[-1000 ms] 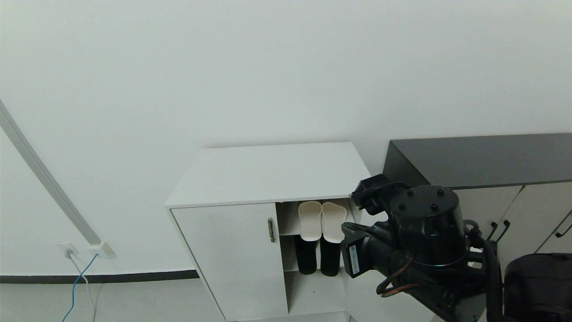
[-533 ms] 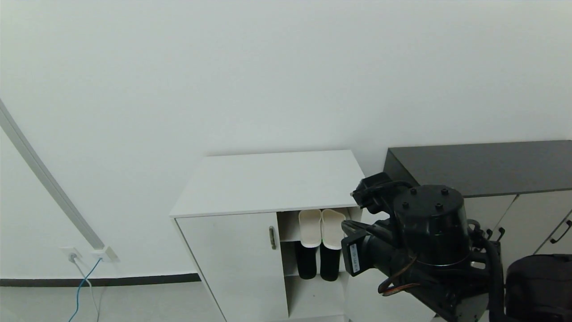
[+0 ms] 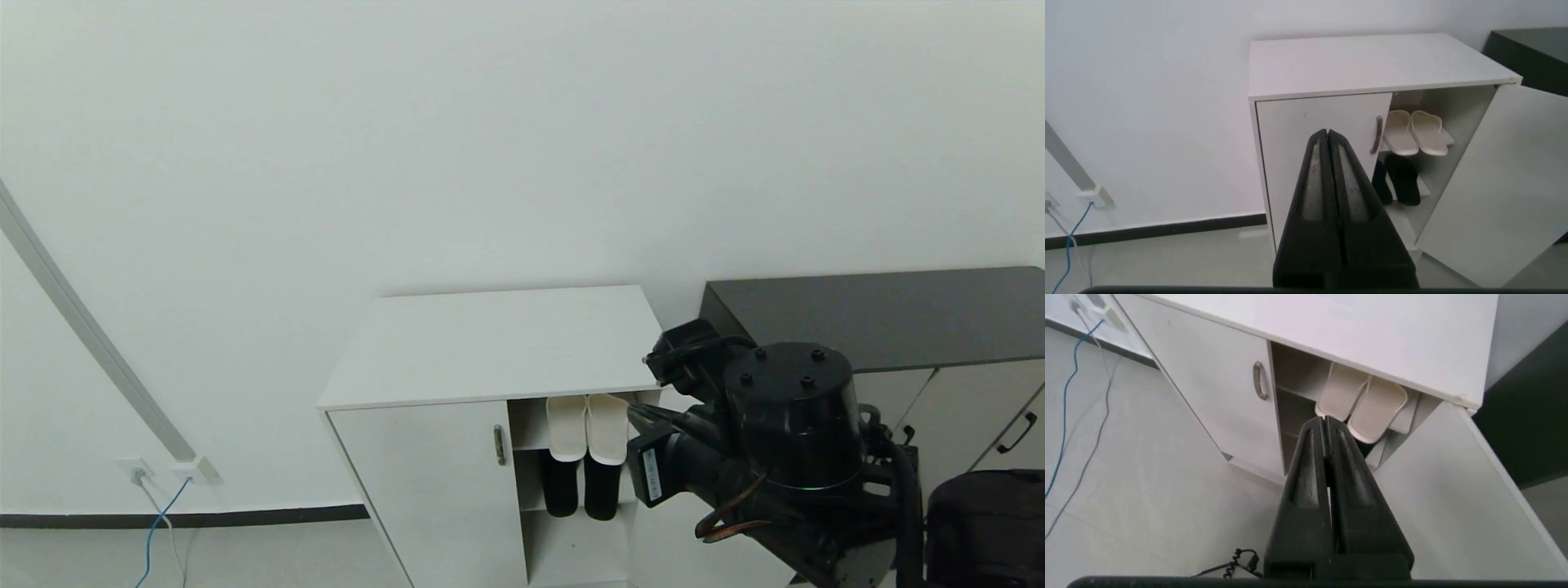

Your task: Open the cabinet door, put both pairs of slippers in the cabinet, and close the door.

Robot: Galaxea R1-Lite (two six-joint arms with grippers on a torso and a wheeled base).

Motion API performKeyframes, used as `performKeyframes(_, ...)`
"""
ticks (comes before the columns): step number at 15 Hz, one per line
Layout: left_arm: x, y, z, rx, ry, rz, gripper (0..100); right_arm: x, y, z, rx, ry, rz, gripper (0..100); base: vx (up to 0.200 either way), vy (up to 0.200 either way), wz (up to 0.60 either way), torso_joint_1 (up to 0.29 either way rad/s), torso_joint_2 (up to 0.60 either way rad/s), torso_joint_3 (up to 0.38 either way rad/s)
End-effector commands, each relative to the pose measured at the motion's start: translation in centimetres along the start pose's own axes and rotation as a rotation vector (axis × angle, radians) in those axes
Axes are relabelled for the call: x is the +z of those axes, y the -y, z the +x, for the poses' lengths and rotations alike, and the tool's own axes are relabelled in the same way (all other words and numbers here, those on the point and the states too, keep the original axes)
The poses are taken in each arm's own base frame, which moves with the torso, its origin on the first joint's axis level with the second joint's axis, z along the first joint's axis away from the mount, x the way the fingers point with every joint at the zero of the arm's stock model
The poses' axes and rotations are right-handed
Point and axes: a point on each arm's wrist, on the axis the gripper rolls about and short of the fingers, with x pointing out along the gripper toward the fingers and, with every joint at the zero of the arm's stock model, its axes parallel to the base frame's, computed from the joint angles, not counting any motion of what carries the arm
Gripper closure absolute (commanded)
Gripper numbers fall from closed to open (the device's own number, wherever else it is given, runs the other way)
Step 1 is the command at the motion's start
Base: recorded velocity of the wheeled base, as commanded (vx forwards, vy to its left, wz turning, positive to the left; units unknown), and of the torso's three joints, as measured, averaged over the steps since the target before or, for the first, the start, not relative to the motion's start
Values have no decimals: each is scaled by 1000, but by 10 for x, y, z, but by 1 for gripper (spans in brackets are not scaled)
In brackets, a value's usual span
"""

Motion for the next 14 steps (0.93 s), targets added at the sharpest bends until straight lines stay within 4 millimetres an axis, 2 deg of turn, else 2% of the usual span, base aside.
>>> performKeyframes(1, 0, 0, 0, 0, 0, 3, 100, -1, 0, 2, -5, -5, -2, 100, 0, 0, 0, 0, 0, 0)
performKeyframes(7, 0, 0, 0, 0, -1, 3, 100, -2, 4, 4, -15, -8, 1, 100, 0, 0, -600, 1, -2, 0)
performKeyframes(13, 0, 0, 0, -2, -1, 0, 100, 0, 10, 7, -35, -6, 7, 100, 0, 0, 0, 0, 0, 0)
performKeyframes(14, 0, 0, 0, -2, -1, 0, 100, 0, 10, 7, -38, -6, 8, 100, -200, 0, 0, 12, 7, 7)
